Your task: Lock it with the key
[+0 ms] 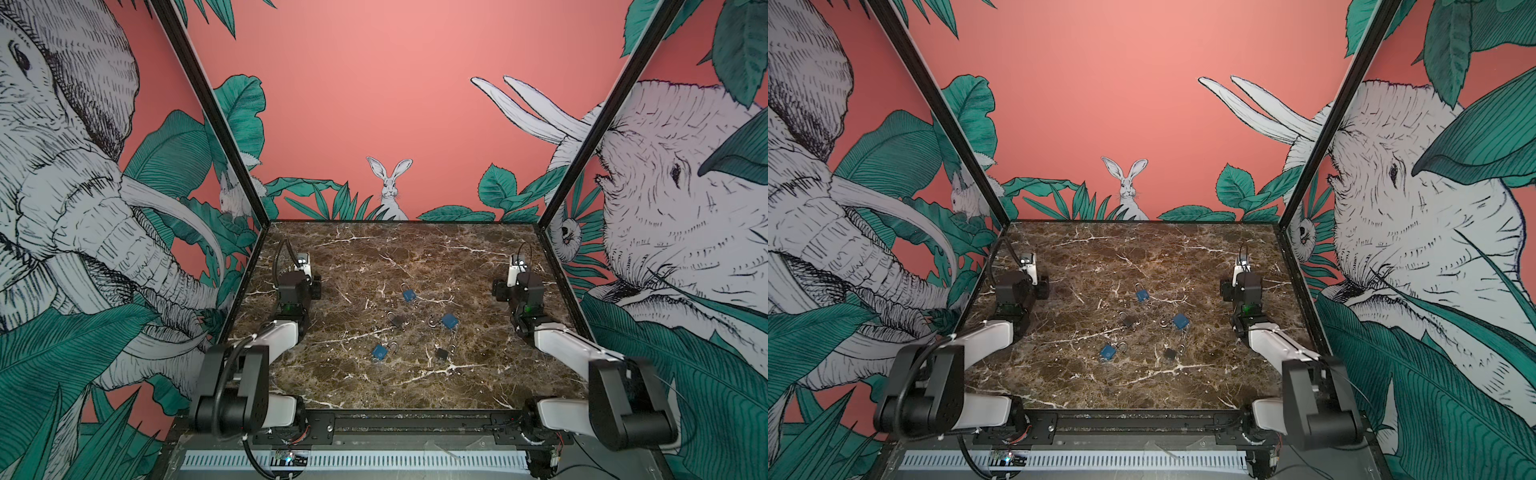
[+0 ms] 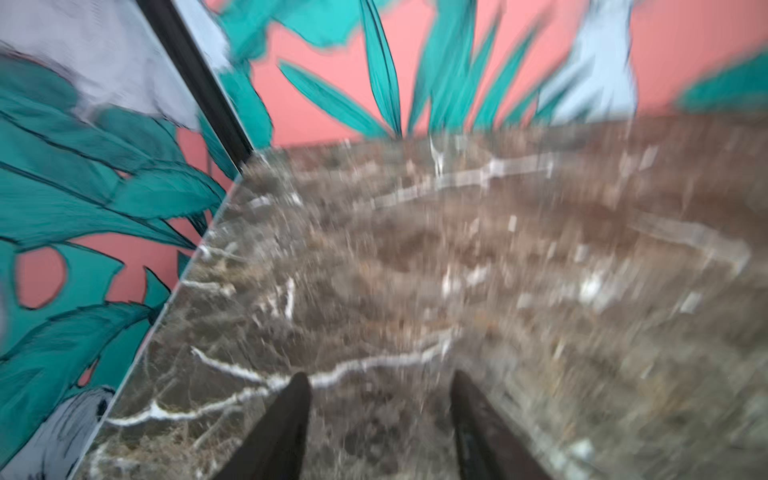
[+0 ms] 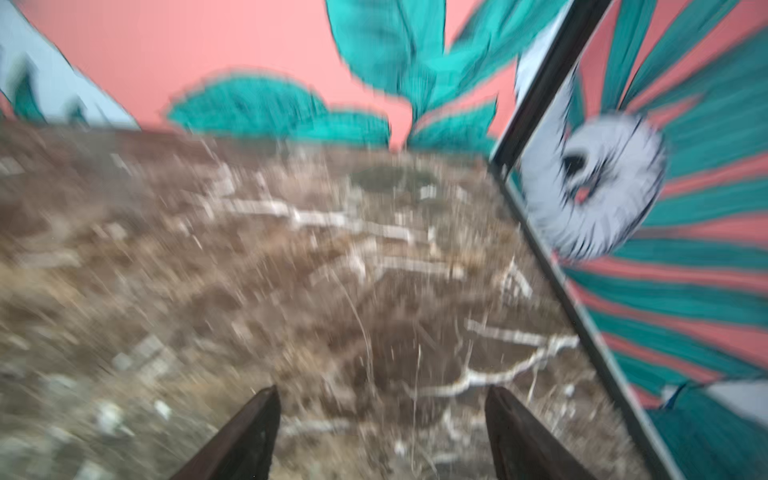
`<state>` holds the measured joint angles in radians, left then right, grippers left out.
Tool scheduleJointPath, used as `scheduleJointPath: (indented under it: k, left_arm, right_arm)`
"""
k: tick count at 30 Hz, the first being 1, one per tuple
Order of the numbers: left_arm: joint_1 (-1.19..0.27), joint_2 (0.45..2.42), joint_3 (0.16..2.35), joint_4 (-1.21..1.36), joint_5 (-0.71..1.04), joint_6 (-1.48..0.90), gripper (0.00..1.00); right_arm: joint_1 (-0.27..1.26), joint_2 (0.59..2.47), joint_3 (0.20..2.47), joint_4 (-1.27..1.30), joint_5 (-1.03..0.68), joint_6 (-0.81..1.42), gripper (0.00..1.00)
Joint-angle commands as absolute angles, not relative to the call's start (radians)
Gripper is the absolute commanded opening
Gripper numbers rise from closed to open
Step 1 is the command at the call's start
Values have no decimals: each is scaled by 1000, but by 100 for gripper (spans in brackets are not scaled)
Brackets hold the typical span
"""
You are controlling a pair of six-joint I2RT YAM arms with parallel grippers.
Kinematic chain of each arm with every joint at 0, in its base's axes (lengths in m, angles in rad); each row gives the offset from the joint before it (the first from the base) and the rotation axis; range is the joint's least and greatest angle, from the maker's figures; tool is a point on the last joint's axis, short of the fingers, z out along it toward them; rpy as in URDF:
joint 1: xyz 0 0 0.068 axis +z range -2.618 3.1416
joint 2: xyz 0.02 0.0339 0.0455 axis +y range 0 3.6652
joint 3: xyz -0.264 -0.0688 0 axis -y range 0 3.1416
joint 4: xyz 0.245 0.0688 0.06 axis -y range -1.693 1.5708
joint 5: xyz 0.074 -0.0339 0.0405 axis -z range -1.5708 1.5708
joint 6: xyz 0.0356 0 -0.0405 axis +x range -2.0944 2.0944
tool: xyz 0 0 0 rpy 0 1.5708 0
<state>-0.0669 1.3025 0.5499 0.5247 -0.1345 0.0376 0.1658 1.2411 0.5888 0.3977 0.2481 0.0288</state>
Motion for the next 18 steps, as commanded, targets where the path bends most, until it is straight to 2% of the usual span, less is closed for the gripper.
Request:
scheduleJointPath:
  k: [1,6,11,18]
  left_arm:
    - [-94,1189,611,338,-153,-100,52]
    - [-218,1116,724,88,-211,-180,50]
    - [-308,1073,742,-115,-204,-314,43]
    - [-375,1001,670,-208,-157,-411,40]
  right_arm:
    - [270,1164,661,96,376,99,76]
    - [470,1131,719,-148,452,264,71]
    - [672,1142,720,-340,457,462,66]
    - [802,1157,683,-449,384,602,64]
